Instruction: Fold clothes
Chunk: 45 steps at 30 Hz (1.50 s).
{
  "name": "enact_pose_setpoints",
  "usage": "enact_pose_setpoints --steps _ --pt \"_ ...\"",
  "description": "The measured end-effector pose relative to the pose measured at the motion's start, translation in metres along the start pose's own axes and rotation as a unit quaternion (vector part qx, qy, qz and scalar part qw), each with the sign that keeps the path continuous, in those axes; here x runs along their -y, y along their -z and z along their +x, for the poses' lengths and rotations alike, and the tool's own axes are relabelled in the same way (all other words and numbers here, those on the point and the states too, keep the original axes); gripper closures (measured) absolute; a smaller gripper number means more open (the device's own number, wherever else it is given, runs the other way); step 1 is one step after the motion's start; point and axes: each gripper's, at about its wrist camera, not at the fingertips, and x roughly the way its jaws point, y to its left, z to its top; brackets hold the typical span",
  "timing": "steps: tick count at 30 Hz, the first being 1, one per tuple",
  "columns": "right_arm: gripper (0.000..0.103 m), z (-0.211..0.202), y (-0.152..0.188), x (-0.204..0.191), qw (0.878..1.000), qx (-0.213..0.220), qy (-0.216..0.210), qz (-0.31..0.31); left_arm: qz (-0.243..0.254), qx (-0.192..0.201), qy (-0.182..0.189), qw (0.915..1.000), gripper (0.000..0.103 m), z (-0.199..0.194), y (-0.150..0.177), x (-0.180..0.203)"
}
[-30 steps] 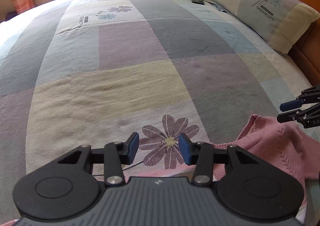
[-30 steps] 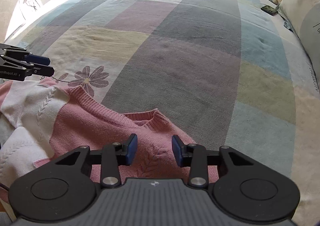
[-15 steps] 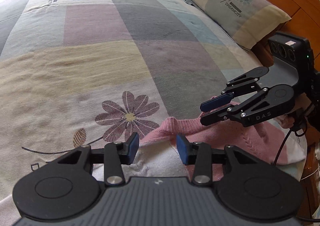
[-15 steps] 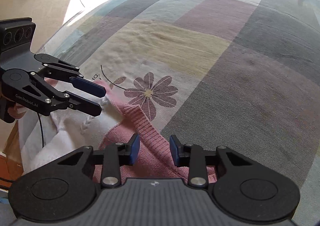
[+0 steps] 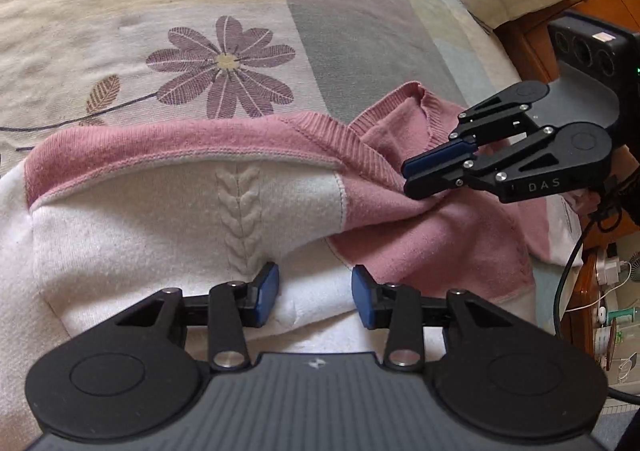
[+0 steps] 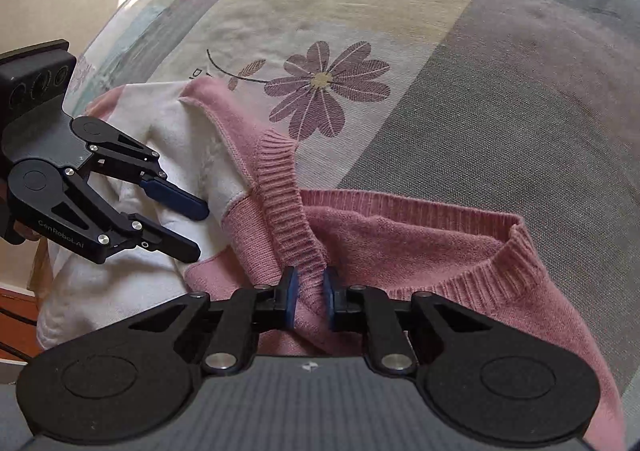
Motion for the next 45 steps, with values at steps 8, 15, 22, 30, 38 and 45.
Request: enact_pose_setpoints --steps 8,15,22,30,38,45 --pt "0.074 -0.014 -0.059 0.009 0.993 0.043 0.042 -0.103 -0.006 0.004 0.006 1.0000 0.063 -0.004 -0.001 -0.002" --pt "0.065 0.036 -0.048 -0.017 0.963 -0.063 0.015 -0.260 -0.011 0.025 0.010 0.9996 0.063 -0.026 0.008 -0.002" --pt "0.094 0.014 -0.039 -0.051 0.936 -0.048 0.096 -0.334 -0.011 0.067 0.007 0.9977 0.063 -0.049 0.005 0.004" --pt "0.084 -0.033 -0.082 -0.020 0.951 0.049 0.206 -0.223 -0.017 0.117 -0.008 0.9930 0.062 -0.069 -0.008 0.001" --pt "0.074 -0.022 -0.080 -0.028 0.963 0.059 0.171 -0.201 0.045 0.129 -0.083 0.9871 0.062 -0.064 -0.036 -0.016" --pt "0.063 -0.033 -0.063 -0.002 0.981 0.059 0.126 -0.132 0.127 0.114 -0.103 0.9799 0.064 -0.044 -0.086 -0.038"
